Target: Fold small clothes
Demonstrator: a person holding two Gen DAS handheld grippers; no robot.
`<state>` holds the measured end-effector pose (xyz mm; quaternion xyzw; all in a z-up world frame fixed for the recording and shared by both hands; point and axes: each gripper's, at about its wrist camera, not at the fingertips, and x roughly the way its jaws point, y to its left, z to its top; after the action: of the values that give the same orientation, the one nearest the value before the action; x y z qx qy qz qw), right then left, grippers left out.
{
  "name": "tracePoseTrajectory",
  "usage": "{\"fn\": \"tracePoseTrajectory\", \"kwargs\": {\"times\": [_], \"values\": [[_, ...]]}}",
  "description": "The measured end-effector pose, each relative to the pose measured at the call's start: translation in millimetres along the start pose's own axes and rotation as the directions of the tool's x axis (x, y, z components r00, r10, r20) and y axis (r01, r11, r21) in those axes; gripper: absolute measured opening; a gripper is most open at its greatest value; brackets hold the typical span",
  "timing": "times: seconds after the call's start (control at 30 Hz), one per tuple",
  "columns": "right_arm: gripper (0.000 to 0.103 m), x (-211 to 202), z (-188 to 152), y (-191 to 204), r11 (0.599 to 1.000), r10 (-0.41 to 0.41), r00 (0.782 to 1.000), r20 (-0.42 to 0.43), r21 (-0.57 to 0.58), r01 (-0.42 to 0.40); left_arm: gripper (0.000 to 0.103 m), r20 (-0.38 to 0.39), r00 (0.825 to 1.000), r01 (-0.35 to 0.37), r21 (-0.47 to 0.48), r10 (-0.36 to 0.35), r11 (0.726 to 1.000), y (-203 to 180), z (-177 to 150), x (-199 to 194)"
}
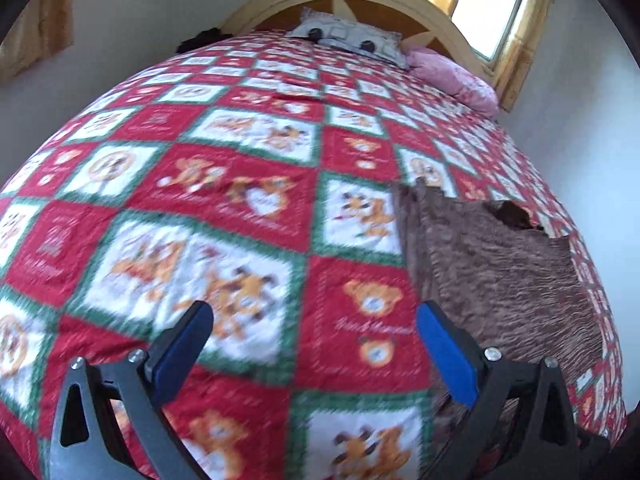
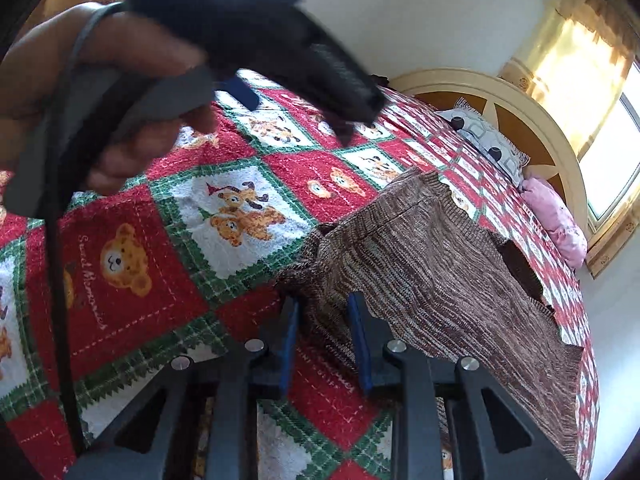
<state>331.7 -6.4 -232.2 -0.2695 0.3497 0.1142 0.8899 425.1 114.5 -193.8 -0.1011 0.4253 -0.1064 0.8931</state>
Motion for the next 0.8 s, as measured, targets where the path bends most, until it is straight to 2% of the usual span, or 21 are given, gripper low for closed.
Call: {"fn": "tracePoseTrajectory", "kwargs": {"times": [0.13, 0.3, 0.43, 0.5, 0.57, 0.63, 0.7, 0.77, 0.8], "values": [[0.024, 2, -1, -2, 1.000, 0.012, 1.000, 0.003, 0.013, -0.012, 0.103, -0.001, 0.997, 0.080, 0.035, -0.080, 0.996, -22, 14, 20], [0.024, 4, -1, 1, 1.000, 0.003, 1.000, -0.001, 0.002, -0.003, 0.102, -0.020, 0.989, 0.144, 0.033, -0.144, 0.989, -40, 23, 46], [0.024, 4, 0, 2, 1.000, 0.003, 1.000, -0.003, -0.001, -0.003, 0.099, -0.033, 0.989, 0.149, 0.058, -0.147, 0.987, -52, 26, 55], [0.019, 3, 2, 3, 1.000, 0.007, 1.000, -0.007, -0.013, -0.007, 0.095, -0.037, 0.987, 0.156, 0.071, -0.154, 0.985, -56, 29, 58], [0.014, 1, 3, 4, 1.000, 0.017, 1.000, -0.016, -0.025, -0.018, 0.082, -0.066, 0.984, 0.172, 0.074, -0.167, 0.982, -57, 31, 65], [0.009, -2, 3, 3, 0.999, 0.036, 0.999, -0.014, -0.025, -0.036, 0.078, -0.088, 0.979, 0.188, 0.072, -0.181, 0.980, -59, 32, 71], [0.007, -5, 2, -2, 0.999, 0.050, 0.999, -0.008, -0.013, -0.051, 0.062, -0.100, 0.977, 0.200, 0.093, -0.191, 0.975, -63, 33, 73], [0.006, -10, 2, -5, 0.998, 0.058, 0.998, 0.004, -0.005, -0.058, 0.024, -0.108, 0.968, 0.235, 0.085, -0.226, 0.968, -64, 33, 74], [0.006, -13, 2, -7, 0.998, 0.055, 0.998, 0.012, -0.004, -0.055, 0.017, -0.115, 0.956, 0.279, 0.067, -0.270, 0.958, -63, 32, 74]]}}
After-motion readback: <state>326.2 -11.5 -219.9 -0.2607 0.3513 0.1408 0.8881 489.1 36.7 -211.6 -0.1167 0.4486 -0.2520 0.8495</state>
